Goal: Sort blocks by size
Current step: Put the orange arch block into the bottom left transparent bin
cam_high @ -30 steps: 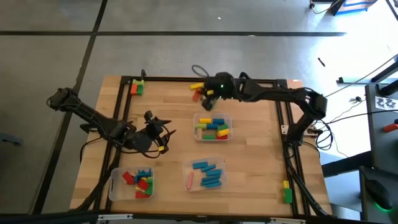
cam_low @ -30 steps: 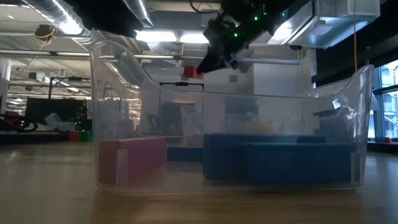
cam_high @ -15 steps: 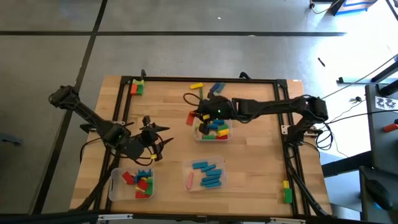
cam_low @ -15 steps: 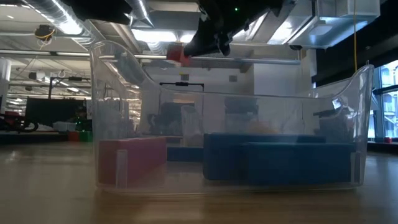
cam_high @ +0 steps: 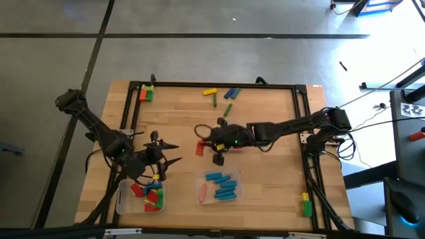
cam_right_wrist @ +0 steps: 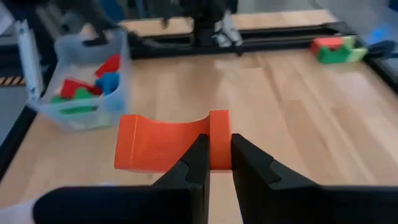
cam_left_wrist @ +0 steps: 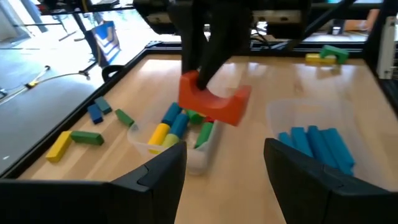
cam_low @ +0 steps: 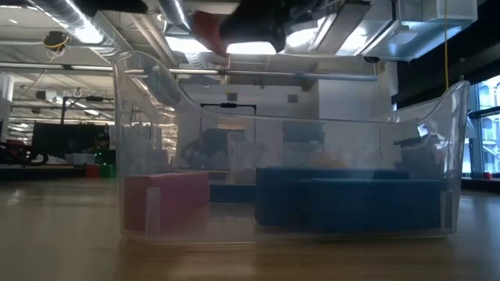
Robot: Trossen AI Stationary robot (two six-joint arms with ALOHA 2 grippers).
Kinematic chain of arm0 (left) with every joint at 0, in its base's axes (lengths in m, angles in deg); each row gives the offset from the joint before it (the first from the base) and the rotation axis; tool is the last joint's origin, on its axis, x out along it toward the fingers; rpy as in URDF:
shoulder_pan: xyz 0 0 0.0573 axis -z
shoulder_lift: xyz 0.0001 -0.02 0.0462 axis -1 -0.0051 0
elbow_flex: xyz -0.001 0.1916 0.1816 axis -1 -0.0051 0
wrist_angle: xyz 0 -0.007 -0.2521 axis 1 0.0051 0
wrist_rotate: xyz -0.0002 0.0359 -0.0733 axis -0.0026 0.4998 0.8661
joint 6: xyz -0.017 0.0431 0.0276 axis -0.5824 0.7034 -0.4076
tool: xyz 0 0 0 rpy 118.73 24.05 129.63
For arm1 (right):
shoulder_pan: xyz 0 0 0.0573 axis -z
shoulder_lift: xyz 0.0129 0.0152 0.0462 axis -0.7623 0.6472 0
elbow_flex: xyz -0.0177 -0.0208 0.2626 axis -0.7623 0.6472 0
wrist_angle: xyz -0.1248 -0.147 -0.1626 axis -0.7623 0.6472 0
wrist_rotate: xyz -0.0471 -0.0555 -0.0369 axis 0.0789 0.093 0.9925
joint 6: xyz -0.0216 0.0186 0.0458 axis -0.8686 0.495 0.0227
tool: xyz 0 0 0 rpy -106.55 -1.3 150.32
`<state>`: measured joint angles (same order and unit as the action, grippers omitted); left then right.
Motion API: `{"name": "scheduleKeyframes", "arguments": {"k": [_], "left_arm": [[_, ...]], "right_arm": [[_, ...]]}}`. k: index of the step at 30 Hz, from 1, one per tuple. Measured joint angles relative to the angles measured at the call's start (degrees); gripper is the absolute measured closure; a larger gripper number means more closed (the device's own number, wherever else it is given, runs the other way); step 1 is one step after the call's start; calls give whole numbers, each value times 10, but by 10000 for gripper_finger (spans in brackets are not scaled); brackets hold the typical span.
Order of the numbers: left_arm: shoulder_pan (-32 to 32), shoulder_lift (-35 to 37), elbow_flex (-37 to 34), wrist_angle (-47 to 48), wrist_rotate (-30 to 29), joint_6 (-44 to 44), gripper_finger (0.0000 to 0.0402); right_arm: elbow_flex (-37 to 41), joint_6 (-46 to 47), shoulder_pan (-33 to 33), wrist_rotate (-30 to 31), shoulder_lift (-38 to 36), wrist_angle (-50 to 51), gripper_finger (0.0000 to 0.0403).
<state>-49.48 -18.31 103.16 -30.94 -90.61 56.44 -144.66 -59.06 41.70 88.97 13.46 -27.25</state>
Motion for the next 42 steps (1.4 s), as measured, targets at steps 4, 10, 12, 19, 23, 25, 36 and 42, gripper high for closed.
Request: {"name": "scheduleKeyframes", "arguments": {"k": [4, 10, 12, 19, 23, 25, 36, 42], "left_arm": [[22, 10, 4, -3, 0, -3, 192], [60, 30, 4, 0, -1, -7, 192], [68, 34, 4, 0, -9, -7, 192], [74, 35, 4, 1, -38, -7, 192], [74, 35, 4, 0, -40, -8, 192], [74, 35, 4, -3, -40, -8, 192], [74, 35, 4, -26, -42, 12, 192], [75, 35, 4, -26, -42, 11, 192]], "right_arm": [[0, 1, -31, 0, 28, -37, 354], [1, 1, -61, -1, 92, -130, 354], [1, 1, -68, -2, 113, -173, 354], [-20, 1, -91, -21, 193, -324, 354], [-92, -2, -100, -28, 250, -326, 354], [-137, -3, -102, -28, 283, -326, 354], [-348, -2, -100, -48, 435, -318, 354], [-426, 0, -100, -56, 499, -315, 339]]}}
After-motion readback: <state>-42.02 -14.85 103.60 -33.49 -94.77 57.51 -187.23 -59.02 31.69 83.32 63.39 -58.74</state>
